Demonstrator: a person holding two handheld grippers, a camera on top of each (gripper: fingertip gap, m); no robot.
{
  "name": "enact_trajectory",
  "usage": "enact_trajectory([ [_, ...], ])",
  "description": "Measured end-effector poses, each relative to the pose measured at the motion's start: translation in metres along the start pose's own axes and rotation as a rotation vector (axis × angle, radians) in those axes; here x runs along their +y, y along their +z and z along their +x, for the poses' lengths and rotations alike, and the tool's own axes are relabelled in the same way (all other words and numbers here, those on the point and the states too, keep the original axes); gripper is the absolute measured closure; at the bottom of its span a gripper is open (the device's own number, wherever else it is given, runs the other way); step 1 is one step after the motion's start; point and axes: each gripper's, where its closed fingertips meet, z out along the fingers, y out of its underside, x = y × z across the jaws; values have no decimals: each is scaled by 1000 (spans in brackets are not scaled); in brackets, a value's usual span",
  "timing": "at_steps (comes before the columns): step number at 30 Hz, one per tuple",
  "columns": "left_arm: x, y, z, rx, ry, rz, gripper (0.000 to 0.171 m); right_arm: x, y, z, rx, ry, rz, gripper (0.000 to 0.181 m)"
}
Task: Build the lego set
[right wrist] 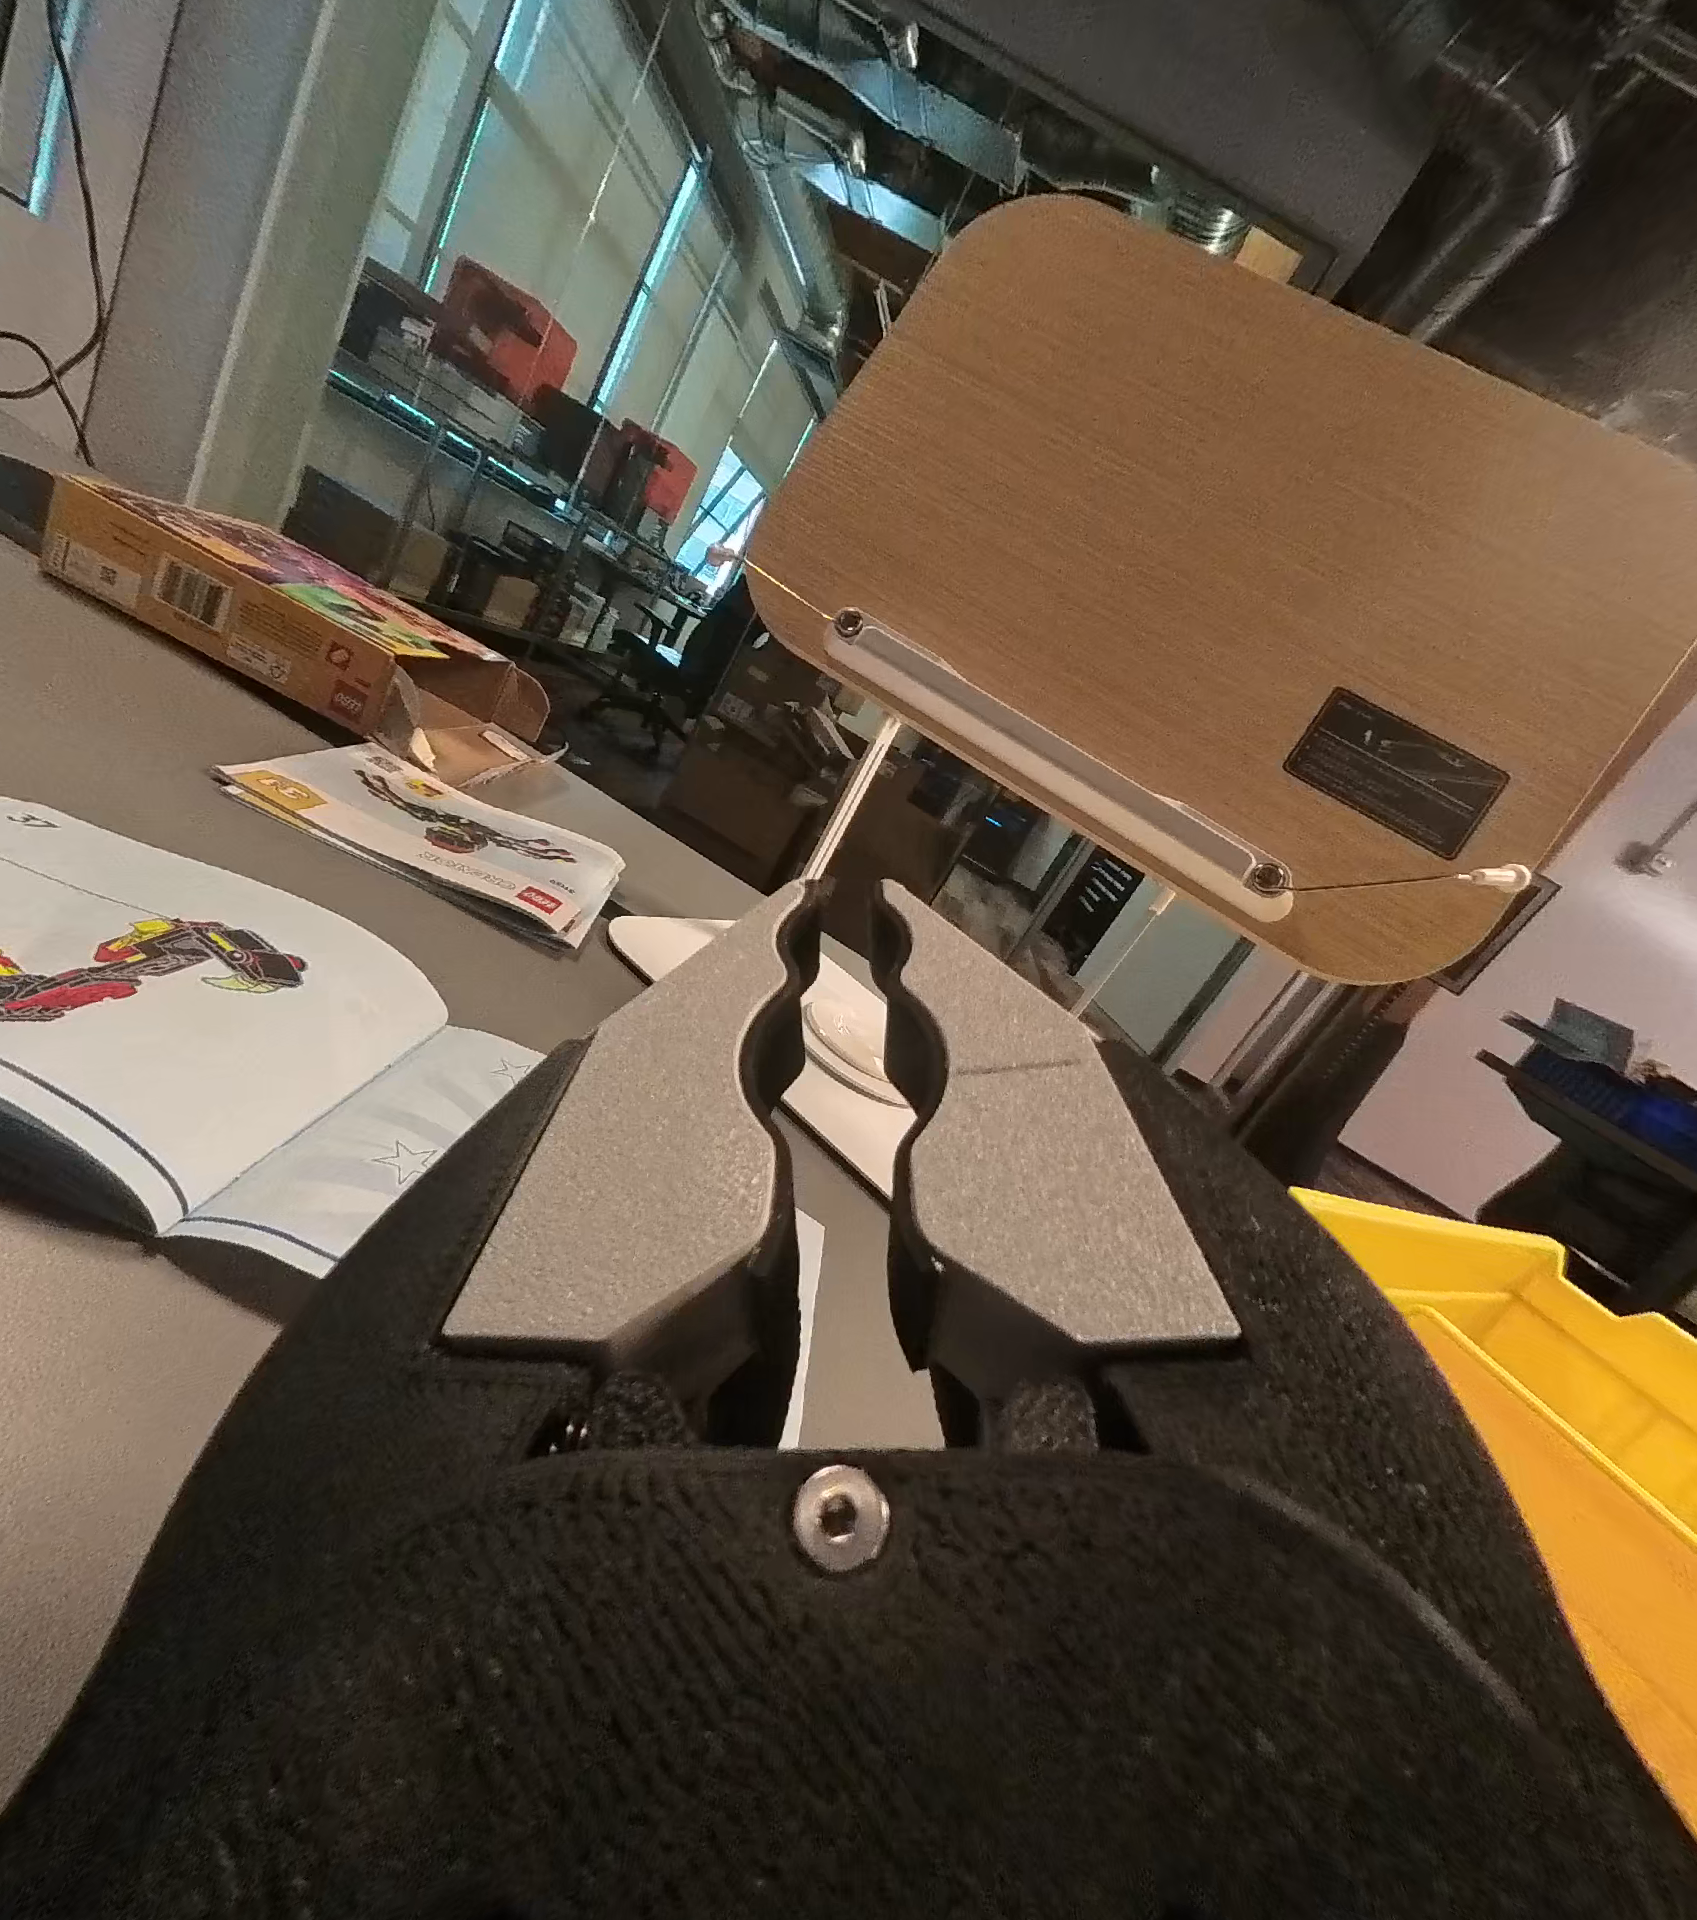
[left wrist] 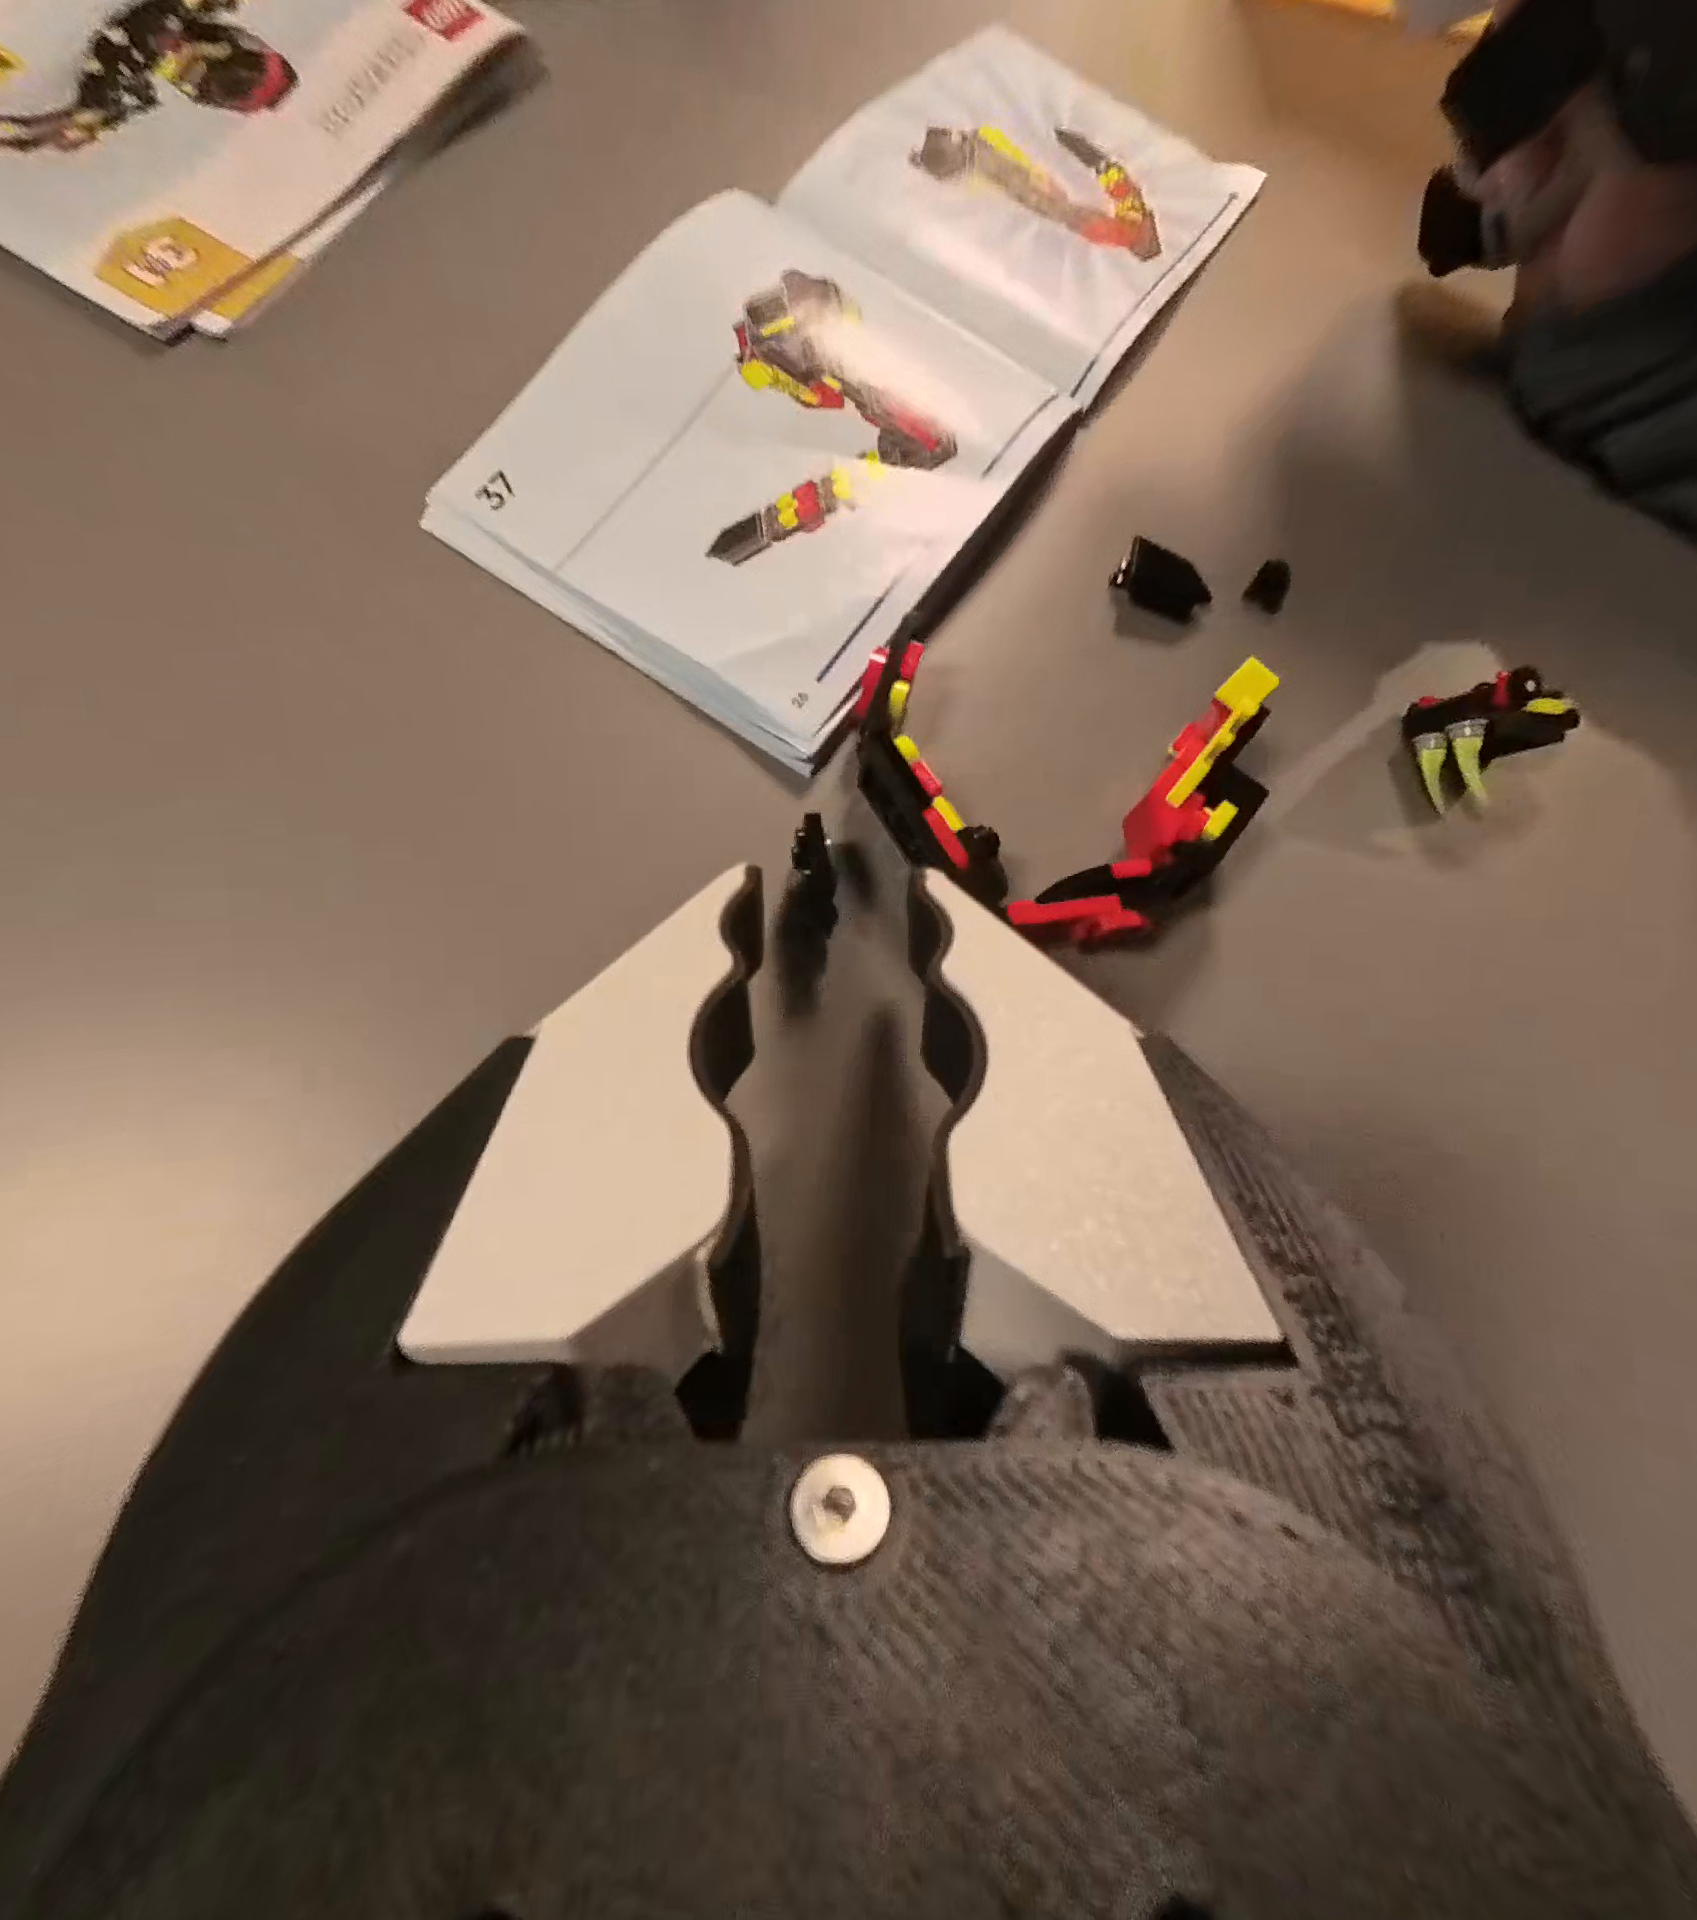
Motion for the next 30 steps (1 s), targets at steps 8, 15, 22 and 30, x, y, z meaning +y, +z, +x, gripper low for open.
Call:
enact_trajectory([
  [8,7,9,2,-5,9,-36,154,1,1,1,3,13,-5,175],
  [15,2,7,-2,-66,62,-12,165,2,2,1,6,16,-6,175],
  [22,-38,-17,79,114,268,211,166,1,2,2,6,24,-1,175],
  [30,24,16,184,420,391,-89,165,-1,-3,2,-3,28,5,175],
])
